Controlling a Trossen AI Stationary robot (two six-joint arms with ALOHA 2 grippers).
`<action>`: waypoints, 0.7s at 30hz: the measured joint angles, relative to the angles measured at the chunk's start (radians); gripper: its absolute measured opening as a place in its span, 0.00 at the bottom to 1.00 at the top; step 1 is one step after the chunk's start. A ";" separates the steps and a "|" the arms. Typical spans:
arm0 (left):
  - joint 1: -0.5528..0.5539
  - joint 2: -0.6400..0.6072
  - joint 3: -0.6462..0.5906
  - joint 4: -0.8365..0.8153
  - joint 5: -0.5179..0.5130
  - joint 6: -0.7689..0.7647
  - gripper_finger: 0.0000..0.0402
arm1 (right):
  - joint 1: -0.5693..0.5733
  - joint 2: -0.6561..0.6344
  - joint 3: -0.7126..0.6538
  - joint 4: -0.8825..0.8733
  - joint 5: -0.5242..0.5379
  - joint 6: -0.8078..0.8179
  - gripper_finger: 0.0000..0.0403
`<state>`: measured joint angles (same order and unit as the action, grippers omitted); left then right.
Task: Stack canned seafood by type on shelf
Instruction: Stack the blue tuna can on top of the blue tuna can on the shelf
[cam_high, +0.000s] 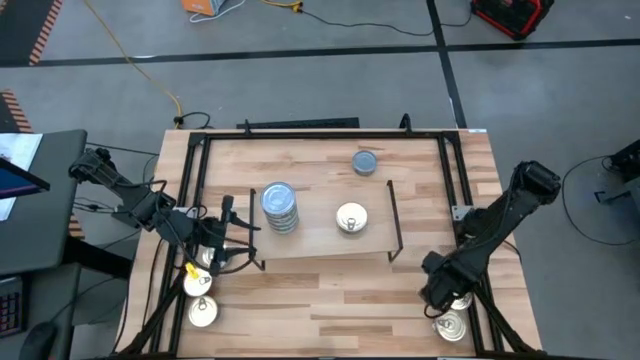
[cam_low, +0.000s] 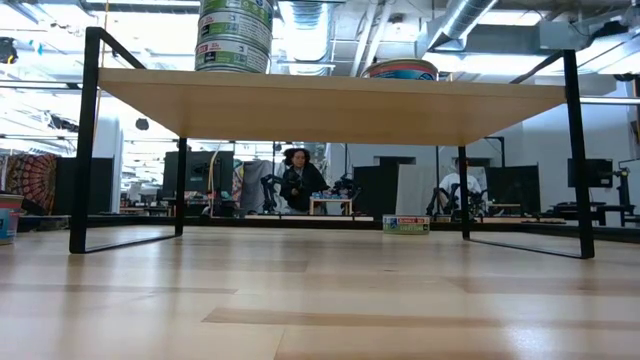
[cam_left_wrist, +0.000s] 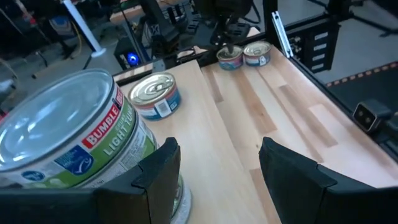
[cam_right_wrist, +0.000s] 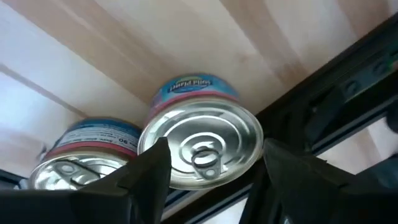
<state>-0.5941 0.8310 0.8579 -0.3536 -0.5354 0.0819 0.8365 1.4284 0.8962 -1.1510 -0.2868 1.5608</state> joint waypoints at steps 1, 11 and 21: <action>0.000 0.000 0.000 0.000 0.000 -0.015 0.52 | 0.008 0.000 -0.008 0.010 0.001 0.018 0.71; -0.001 0.000 -0.031 0.012 0.007 -0.069 0.52 | 0.033 -0.003 -0.077 0.122 0.076 0.147 0.71; -0.001 0.000 -0.031 0.034 0.006 -0.052 0.52 | -0.018 -0.003 -0.077 0.172 0.154 0.089 0.71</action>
<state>-0.5953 0.8310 0.8272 -0.3194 -0.5289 0.0298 0.8188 1.4258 0.8195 -0.9794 -0.1331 1.6494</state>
